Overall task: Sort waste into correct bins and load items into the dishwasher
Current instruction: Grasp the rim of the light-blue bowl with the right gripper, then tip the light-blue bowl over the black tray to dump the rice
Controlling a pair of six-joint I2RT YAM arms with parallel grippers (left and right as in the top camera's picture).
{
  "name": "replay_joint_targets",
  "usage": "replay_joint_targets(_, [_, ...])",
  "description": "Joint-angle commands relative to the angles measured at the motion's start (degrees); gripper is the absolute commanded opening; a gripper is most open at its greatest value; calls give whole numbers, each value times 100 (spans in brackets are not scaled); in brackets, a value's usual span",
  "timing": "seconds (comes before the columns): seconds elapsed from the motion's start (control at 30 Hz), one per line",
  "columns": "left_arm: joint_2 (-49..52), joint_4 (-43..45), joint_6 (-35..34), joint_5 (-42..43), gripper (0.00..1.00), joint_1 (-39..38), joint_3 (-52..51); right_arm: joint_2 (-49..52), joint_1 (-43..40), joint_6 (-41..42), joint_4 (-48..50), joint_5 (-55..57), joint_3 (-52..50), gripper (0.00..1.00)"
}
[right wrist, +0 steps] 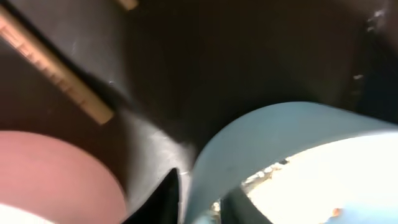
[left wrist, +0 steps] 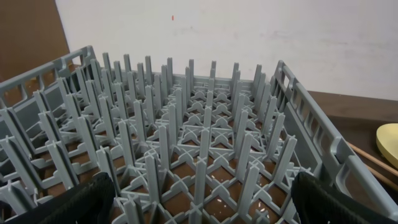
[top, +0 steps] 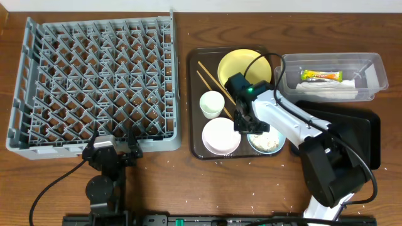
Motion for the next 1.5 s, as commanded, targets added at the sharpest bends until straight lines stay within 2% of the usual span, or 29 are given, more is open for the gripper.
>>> replay_joint_targets(0.0, [-31, -201, 35, -90, 92, 24, -109, 15, 118, -354, -37, 63, -42, 4])
replay_joint_targets(0.07, [-31, -201, 35, -90, 92, 24, -109, 15, 201, -420, -59, 66, -42, 1])
replay_joint_targets(0.3, [-31, -201, 35, -90, 92, 24, -109, 13, 304, -481, -201, 61, -39, 1])
replay_joint_targets(0.47, [-31, -201, 35, -90, 92, 24, -109, -59, 293, -811, -479, -151, 184, 1])
replay_joint_targets(0.67, [-31, -201, 35, -90, 92, 24, -109, -813, 105, -1362, -726, -407, 538, 1])
replay_joint_targets(0.8, [-31, -201, 35, -90, 92, 24, -109, -1641, -522, -1773, -732, -949, 538, 1])
replay_joint_targets(1.03, [-31, -203, 35, -87, 92, 24, -109, -2487, -1875, -2302, -715, -1598, 229, 1])
replay_joint_targets(1.23, [-31, -201, 35, -90, 92, 24, -109, -2765, -3217, -3091, -114, -3233, -570, 1])
replay_joint_targets(1.47, [-31, -201, 35, -90, 92, 24, -109, -2763, -4955, -3886, 1202, -6142, -1834, 1])
